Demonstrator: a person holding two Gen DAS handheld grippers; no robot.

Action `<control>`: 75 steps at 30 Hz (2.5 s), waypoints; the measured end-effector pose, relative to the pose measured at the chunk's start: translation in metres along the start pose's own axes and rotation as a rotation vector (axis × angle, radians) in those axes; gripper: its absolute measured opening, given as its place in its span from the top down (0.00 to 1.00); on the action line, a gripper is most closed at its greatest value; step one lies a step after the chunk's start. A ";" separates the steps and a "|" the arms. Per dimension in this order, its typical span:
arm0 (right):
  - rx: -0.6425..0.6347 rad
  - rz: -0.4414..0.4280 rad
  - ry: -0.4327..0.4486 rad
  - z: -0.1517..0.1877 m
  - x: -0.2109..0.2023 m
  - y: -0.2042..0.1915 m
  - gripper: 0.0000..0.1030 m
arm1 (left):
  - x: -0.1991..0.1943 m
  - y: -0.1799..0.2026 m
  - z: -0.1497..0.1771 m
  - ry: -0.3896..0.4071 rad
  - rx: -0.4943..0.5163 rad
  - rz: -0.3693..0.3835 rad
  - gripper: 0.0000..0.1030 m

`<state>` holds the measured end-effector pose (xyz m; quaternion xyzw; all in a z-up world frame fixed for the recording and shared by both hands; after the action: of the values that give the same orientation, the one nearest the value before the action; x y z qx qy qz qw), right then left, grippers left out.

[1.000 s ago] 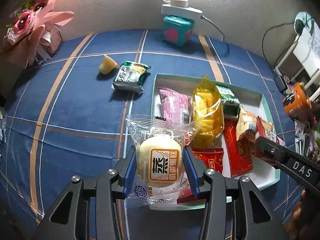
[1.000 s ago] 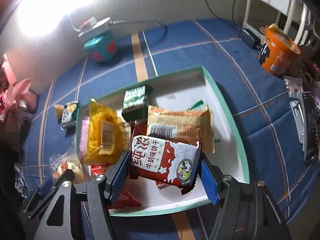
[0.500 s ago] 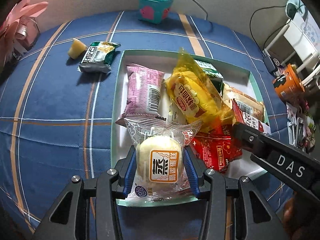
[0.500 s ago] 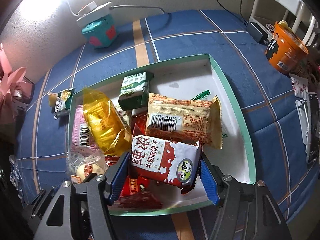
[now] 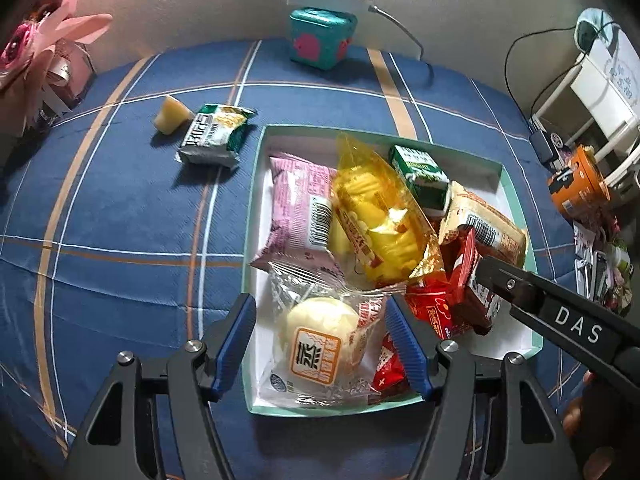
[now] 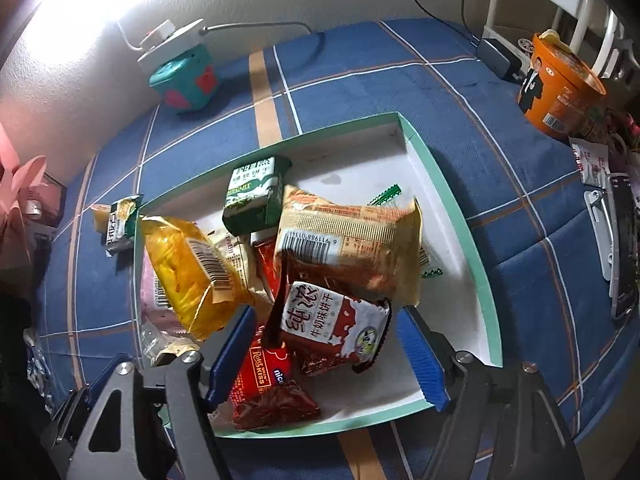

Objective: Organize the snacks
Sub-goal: 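Release the biscuit packet with the right tool while the left drops the bun into the tray, then move the right tool to the green cracker packet while the left approaches the yellow jelly cup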

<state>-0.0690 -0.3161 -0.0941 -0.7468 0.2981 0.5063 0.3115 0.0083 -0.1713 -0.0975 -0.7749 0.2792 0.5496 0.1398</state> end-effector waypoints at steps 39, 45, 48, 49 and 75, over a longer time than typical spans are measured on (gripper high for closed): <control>-0.188 -0.094 0.148 -0.006 -0.030 -0.078 0.00 | -0.037 -0.138 -0.049 0.177 -0.217 -0.305 0.00; -0.237 -0.128 0.172 -0.016 -0.028 -0.111 0.00 | -0.031 -0.155 -0.067 0.183 -0.227 -0.304 0.00; -0.231 -0.157 0.200 -0.027 -0.031 -0.126 0.00 | -0.026 -0.163 -0.070 0.174 -0.245 -0.287 0.00; -0.235 -0.168 0.203 -0.030 -0.031 -0.133 0.00 | -0.024 -0.167 -0.072 0.171 -0.252 -0.285 0.00; -0.337 -0.146 0.047 -0.051 0.066 -0.240 0.14 | 0.035 -0.251 -0.110 0.026 -0.384 -0.128 0.01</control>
<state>0.1635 -0.2133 -0.1025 -0.8196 0.1614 0.5076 0.2110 0.2489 -0.0367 -0.1129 -0.8105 0.1210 0.5728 0.0205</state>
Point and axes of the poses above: each gripper's, at about its wrist camera, not at the fingertips, and x roughly the way its jaws point, y to its right, z to its underside, the point moved 9 cm from there along x, roughly the way its jaws point, and after that the axes turned 5 degrees about x, right-handed, at the moved point
